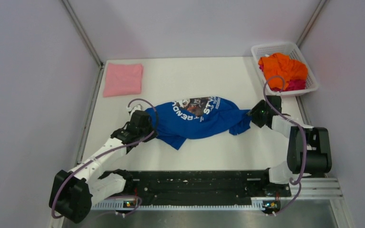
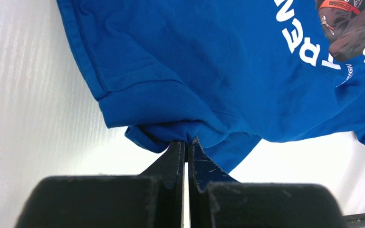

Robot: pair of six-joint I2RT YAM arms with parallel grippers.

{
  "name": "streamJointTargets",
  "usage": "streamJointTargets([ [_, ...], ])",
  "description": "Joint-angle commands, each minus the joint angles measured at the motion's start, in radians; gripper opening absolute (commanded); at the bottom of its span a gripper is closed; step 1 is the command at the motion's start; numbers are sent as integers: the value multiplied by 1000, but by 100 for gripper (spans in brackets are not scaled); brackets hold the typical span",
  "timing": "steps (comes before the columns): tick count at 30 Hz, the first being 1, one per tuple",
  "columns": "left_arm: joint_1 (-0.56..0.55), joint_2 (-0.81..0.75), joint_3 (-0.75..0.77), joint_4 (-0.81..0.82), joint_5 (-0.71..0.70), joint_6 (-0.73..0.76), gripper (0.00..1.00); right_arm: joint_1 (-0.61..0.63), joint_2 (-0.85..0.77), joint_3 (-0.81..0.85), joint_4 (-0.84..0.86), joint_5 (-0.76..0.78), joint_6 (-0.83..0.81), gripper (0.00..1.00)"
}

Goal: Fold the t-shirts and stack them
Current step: Flatten out the tshirt

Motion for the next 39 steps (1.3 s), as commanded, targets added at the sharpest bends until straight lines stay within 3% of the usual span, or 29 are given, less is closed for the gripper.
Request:
streamJointTargets([
  [1,1,-6,37,8,-46,12,0,-3,61,15,63,16,12,48],
  [10,1,-16,71,1,-93,24,0,-2,99,0,236,0,38,0],
  [15,1,-46,104,-10,-137,42,0,8,39,-8,345,-14,-28,0],
  [20,1,-101,170,33,-228,96,0,13,-122,-65,538,-22,-96,0],
  [25,2,-163,286,90,-302,175,0,14,-280,-61,606,-38,-95,0],
  [32,1,-262,519,96,-320,338,0,14,-614,16,502,48,-142,0],
  [39,1,-381,685,120,-152,419,0,15,-925,158,315,63,-179,0],
])
